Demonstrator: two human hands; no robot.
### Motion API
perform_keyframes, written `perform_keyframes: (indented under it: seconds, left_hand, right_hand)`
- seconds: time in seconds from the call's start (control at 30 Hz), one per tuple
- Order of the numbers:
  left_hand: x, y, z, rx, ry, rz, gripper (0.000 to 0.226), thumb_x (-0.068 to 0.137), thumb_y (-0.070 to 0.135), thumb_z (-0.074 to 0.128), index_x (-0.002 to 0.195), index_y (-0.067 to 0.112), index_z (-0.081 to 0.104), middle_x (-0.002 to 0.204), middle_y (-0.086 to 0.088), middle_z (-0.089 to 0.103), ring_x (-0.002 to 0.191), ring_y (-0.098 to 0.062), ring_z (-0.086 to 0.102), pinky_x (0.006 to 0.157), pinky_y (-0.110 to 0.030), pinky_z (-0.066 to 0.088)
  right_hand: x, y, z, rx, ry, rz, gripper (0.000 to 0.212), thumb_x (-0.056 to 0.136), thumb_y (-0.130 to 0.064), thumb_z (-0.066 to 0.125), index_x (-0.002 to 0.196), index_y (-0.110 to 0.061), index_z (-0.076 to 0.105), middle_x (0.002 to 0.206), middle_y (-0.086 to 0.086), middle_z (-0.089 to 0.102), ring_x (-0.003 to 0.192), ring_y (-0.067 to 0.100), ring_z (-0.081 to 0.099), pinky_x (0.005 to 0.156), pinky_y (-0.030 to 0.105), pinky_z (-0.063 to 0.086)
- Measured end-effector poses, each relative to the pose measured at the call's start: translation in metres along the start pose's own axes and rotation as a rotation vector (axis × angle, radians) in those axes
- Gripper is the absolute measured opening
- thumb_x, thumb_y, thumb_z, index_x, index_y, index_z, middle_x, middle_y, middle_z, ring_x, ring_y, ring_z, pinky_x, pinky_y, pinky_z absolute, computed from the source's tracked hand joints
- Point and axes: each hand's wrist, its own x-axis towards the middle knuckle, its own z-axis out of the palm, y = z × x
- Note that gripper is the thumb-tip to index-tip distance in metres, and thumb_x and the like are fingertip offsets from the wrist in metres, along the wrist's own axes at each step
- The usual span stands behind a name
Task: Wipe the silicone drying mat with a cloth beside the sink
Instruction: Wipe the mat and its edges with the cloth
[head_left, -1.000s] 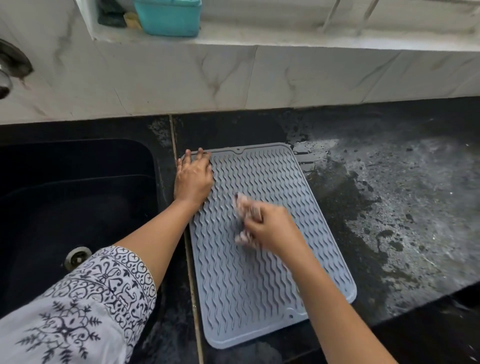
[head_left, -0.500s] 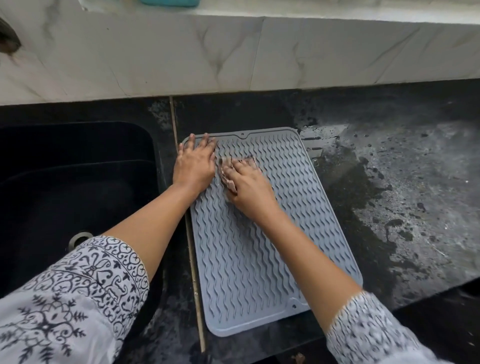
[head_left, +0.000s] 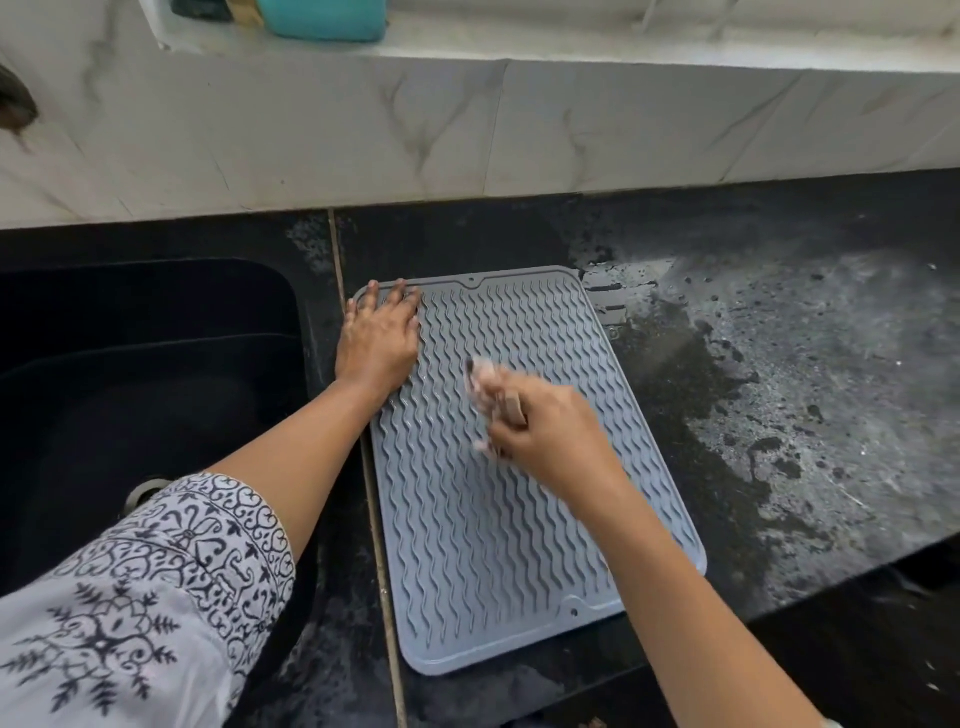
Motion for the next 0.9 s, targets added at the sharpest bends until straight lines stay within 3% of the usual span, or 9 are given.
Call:
perform_keyframes:
  seconds: [0.07,0.13,0.27,0.43,0.57,0.67,0.8,0.87,0.9]
  left_hand:
    - [-0.001,0.0,-0.001,-0.023,0.0,-0.006,0.048,0.1,0.036,0.032,0.146,0.023,0.034,0.156,0.001,0.025,0.146,-0.026,0.012,0.118,-0.043,0.006]
    - [0.0,0.001,-0.002,-0.029,-0.007,-0.007,0.05,0.099,0.041,0.033,0.146,0.023,0.034,0.156,0.001,0.026,0.146,-0.025,0.012,0.117,-0.043,0.005]
    - [0.0,0.001,0.0,0.009,0.014,-0.019,0.051,0.099,0.043,0.033,0.146,0.023,0.035,0.156,0.001,0.027,0.146,-0.025,0.013,0.118,-0.044,0.007]
    - [0.001,0.002,0.002,0.018,0.018,-0.026,0.05,0.099,0.043,0.034,0.146,0.024,0.035,0.156,0.001,0.027,0.146,-0.025,0.014,0.117,-0.044,0.007]
    - [0.0,0.003,0.002,0.047,0.004,-0.034,0.051,0.1,0.042,0.031,0.147,0.025,0.032,0.157,0.002,0.024,0.146,-0.026,0.012,0.117,-0.043,0.006]
    - [-0.001,0.004,0.001,0.052,-0.001,-0.027,0.051,0.1,0.041,0.03,0.148,0.023,0.03,0.157,0.001,0.022,0.146,-0.027,0.011,0.117,-0.043,0.005]
    - [-0.002,0.005,-0.001,0.034,-0.01,-0.025,0.051,0.1,0.041,0.03,0.148,0.023,0.03,0.157,0.001,0.022,0.146,-0.026,0.011,0.117,-0.042,0.004]
    - [-0.002,0.005,-0.001,0.024,-0.006,-0.024,0.051,0.1,0.042,0.031,0.147,0.023,0.031,0.157,0.001,0.023,0.146,-0.026,0.011,0.117,-0.042,0.005]
    - [-0.002,0.004,-0.001,0.022,-0.004,-0.023,0.051,0.1,0.042,0.031,0.147,0.023,0.031,0.157,0.001,0.023,0.146,-0.026,0.011,0.117,-0.042,0.005]
  right_hand:
    - [0.035,-0.002,0.012,-0.034,0.126,-0.057,0.045,0.088,-0.027,0.058,0.132,-0.024,0.051,0.13,-0.003,0.057,0.113,0.017,0.054,0.093,0.031,0.045]
    - [0.06,0.002,0.042,-0.159,0.09,-0.059,0.052,0.091,-0.033,0.053,0.141,-0.026,0.04,0.149,-0.002,0.037,0.137,0.021,0.032,0.108,0.039,0.033]
    - [0.061,0.017,0.076,-0.293,0.096,-0.076,0.055,0.094,-0.036,0.046,0.146,-0.024,0.031,0.154,0.002,0.027,0.143,0.021,0.018,0.116,0.042,0.012]
    - [0.007,0.024,0.071,-0.274,0.104,-0.155,0.053,0.092,-0.027,0.055,0.141,-0.015,0.04,0.147,0.01,0.041,0.137,0.028,0.034,0.112,0.04,0.025]
    - [-0.071,0.038,0.07,-0.353,0.108,-0.179,0.058,0.069,-0.026,0.079,0.123,-0.013,0.063,0.126,0.009,0.062,0.116,0.026,0.059,0.096,0.038,0.043]
    - [-0.116,0.044,0.061,-0.347,-0.036,-0.164,0.061,0.055,-0.032,0.087,0.112,-0.022,0.07,0.119,-0.001,0.066,0.106,0.017,0.065,0.086,0.032,0.052]
    - [-0.104,0.032,0.026,-0.102,-0.158,0.081,0.043,0.079,-0.029,0.069,0.122,-0.027,0.062,0.119,-0.008,0.064,0.097,0.011,0.062,0.087,0.027,0.049]
    - [-0.073,0.016,0.01,0.169,-0.057,0.162,0.038,0.084,-0.021,0.066,0.121,-0.021,0.061,0.099,0.001,0.068,0.074,0.011,0.059,0.071,0.028,0.054]
    - [-0.054,0.013,0.011,0.214,0.054,0.124,0.041,0.084,-0.02,0.065,0.125,-0.021,0.059,0.102,0.003,0.068,0.074,0.012,0.059,0.071,0.028,0.055]
